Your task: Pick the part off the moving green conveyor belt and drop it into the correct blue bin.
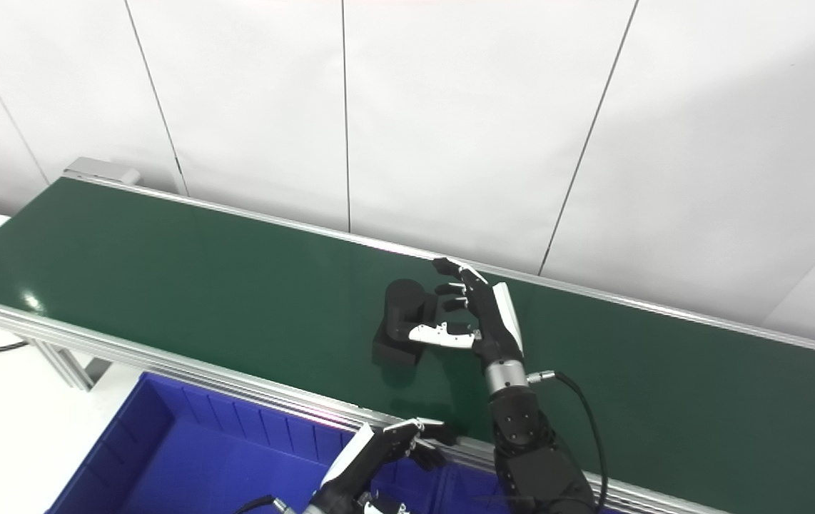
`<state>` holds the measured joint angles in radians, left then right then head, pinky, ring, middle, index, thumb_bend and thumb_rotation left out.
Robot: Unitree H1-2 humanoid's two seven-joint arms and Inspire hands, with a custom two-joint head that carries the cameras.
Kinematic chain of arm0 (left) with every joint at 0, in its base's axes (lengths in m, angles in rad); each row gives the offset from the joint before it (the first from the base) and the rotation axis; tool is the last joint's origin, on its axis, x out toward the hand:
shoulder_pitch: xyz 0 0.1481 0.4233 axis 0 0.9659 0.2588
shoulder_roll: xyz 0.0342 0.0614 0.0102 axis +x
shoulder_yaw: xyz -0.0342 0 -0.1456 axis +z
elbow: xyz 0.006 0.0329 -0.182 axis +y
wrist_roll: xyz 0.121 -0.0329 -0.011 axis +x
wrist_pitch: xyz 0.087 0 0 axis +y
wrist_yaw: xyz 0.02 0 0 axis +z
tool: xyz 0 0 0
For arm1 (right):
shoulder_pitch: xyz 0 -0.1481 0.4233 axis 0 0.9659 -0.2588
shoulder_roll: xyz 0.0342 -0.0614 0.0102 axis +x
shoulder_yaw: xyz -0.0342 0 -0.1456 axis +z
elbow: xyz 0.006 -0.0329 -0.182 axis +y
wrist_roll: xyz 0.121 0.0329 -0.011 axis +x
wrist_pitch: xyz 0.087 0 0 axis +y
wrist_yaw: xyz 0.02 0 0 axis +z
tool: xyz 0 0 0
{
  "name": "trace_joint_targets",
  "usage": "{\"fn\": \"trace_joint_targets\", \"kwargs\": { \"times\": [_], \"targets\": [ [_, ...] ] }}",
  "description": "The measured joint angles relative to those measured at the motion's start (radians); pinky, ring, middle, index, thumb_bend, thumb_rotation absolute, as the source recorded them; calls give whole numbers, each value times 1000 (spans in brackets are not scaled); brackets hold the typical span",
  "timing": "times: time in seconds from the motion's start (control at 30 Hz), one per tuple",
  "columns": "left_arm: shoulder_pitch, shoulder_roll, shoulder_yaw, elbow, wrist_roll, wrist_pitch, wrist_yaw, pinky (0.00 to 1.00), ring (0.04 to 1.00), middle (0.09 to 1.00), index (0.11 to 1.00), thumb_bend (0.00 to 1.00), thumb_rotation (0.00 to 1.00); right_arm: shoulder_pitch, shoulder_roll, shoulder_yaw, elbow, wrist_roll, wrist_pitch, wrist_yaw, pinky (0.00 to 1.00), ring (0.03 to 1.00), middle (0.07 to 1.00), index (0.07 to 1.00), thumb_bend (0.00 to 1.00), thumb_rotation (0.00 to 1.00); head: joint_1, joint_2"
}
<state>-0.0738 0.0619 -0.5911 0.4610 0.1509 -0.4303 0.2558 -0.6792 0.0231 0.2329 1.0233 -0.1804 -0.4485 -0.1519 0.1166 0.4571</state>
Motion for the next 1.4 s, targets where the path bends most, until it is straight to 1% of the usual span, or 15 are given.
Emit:
{"fn": "trace_joint_targets", "kwargs": {
  "times": [0.33,0.37,0.43,0.47,0.53,0.57,0.6,0.63,0.7,1.03,1.17,1.23,1.27,1.33,1.4],
  "targets": [
    [4,-1,10,-6,0,0,-13,592,648,749,739,853,0,1,1,3,-4,0,0,0,579,695,788,757,931,151,0,5],
    [4,-1,11,-10,0,0,-13,592,647,746,738,854,0,1,1,3,-4,0,0,0,567,671,768,746,929,135,0,5],
    [4,-1,11,-15,0,0,-13,589,647,745,735,854,0,4,1,3,-9,-1,0,-8,472,549,645,666,906,32,-2,3],
    [4,-1,11,-16,0,0,-13,589,647,745,735,854,0,5,2,2,-10,-1,0,-15,464,541,635,659,903,26,-2,3],
    [4,-1,11,-16,1,0,-13,590,647,746,734,853,0,5,4,-1,-10,-1,0,-25,401,482,567,597,865,5,-2,5],
    [4,-1,11,-16,1,0,-13,590,646,746,737,852,0,5,4,-2,-10,-2,0,-31,394,468,527,541,697,2,-2,5],
    [4,-1,11,-16,1,0,-13,589,646,745,738,852,0,5,4,-3,-10,-2,0,-36,391,462,506,513,612,1,-2,6],
    [4,-1,11,-17,1,0,-13,588,648,746,740,850,0,5,4,-2,-10,-3,0,-37,375,449,487,503,558,0,-2,6],
    [4,0,12,-18,1,0,-14,587,650,747,740,851,0,5,2,-1,-11,-10,0,-37,363,435,475,503,528,0,-6,6],
    [6,0,18,-21,3,0,-21,589,654,744,741,852,0,39,-21,8,-78,-25,0,-36,342,421,469,510,520,0,-12,8],
    [7,0,20,-26,4,0,-22,592,655,743,743,847,0,66,-31,8,-120,-30,0,-36,272,385,494,517,516,0,-23,14],
    [8,0,23,-26,4,0,-26,595,656,743,745,844,0,82,-40,11,-148,-39,0,-37,283,394,493,515,517,0,-37,17],
    [9,0,25,-26,4,0,-29,597,659,746,747,838,0,92,-46,17,-167,-45,0,-37,316,406,486,506,519,0,-37,17],
    [12,0,31,-28,4,0,-34,598,662,750,749,825,0,112,-61,26,-212,-61,1,-39,374,433,473,493,521,0,-81,20],
    [15,2,39,-32,4,0,-38,600,664,751,751,821,0,130,-70,29,-264,-66,1,-39,376,433,471,492,521,0,-81,20]
  ]
}}
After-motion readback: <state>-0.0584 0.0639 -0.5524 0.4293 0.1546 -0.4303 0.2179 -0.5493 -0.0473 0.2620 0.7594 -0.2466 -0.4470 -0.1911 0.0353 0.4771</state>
